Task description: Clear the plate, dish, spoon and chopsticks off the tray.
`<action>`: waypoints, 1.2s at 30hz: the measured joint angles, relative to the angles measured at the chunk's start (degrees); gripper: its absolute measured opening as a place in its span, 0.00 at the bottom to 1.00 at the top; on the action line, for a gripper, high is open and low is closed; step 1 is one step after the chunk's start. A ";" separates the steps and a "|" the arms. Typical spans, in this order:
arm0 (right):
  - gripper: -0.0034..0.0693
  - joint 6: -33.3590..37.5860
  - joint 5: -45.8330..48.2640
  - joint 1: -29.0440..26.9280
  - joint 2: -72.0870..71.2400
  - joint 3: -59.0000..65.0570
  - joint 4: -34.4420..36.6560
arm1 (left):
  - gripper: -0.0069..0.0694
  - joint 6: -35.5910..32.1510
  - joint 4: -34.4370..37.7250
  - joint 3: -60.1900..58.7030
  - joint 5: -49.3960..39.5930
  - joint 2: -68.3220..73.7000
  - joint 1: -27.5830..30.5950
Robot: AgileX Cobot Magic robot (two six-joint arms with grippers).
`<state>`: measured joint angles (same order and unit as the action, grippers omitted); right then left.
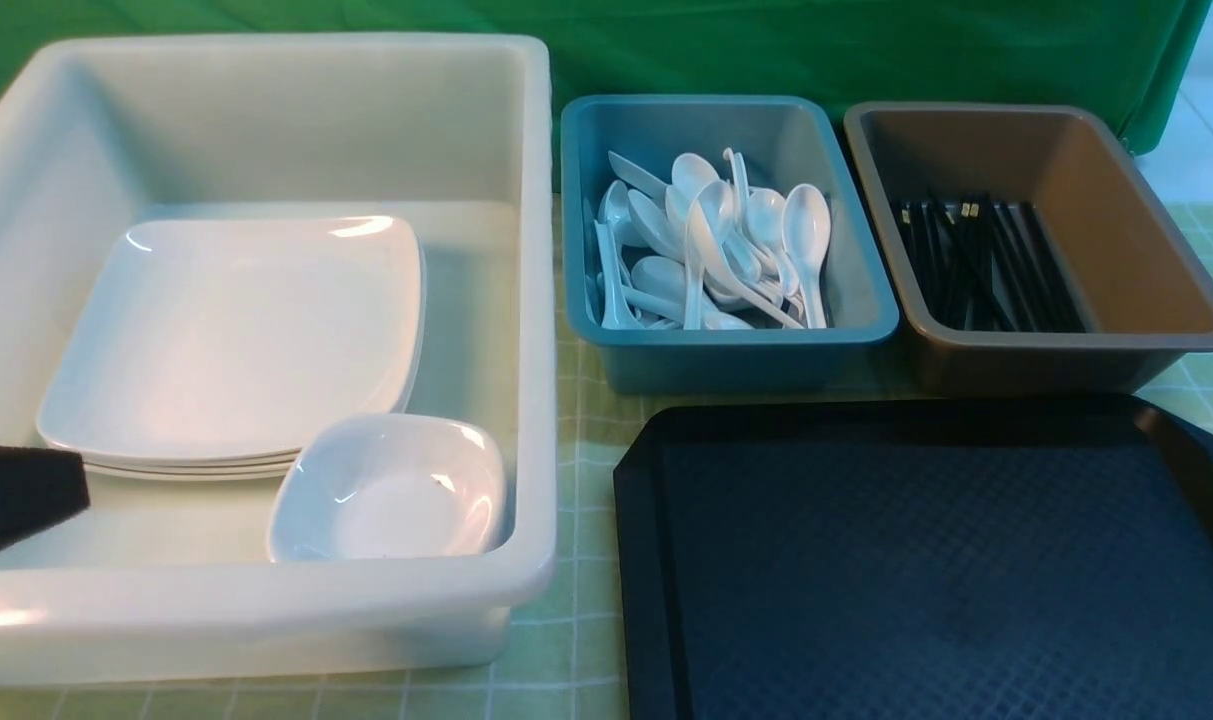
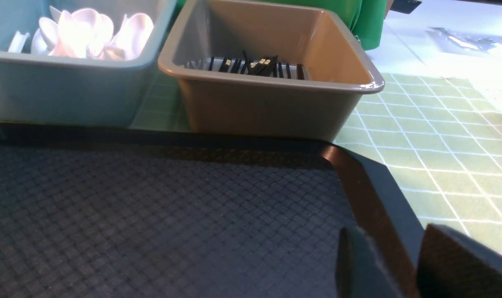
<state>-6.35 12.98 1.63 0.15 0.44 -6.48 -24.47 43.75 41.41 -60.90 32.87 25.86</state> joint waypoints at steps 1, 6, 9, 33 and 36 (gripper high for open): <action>0.34 0.00 0.00 0.00 0.00 0.00 0.00 | 0.08 0.00 0.00 0.00 0.34 -0.02 0.00; 0.36 0.00 0.00 0.00 0.00 0.00 0.00 | 0.08 0.00 0.06 -0.59 5.15 -11.29 0.00; 0.37 0.00 0.00 0.00 0.00 0.00 0.00 | 0.08 -0.04 0.06 -0.59 5.25 -15.13 0.00; 0.38 0.00 0.00 0.00 0.00 0.00 0.00 | 0.08 -6.01 -6.76 -8.67 20.98 -20.71 -0.08; 0.38 0.00 0.00 0.00 0.00 0.00 0.00 | 0.08 -1.92 -11.48 -12.31 23.98 -22.37 -1.32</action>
<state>-6.35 12.98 1.63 0.15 0.44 -6.48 -26.39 32.28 29.10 -36.92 10.51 24.54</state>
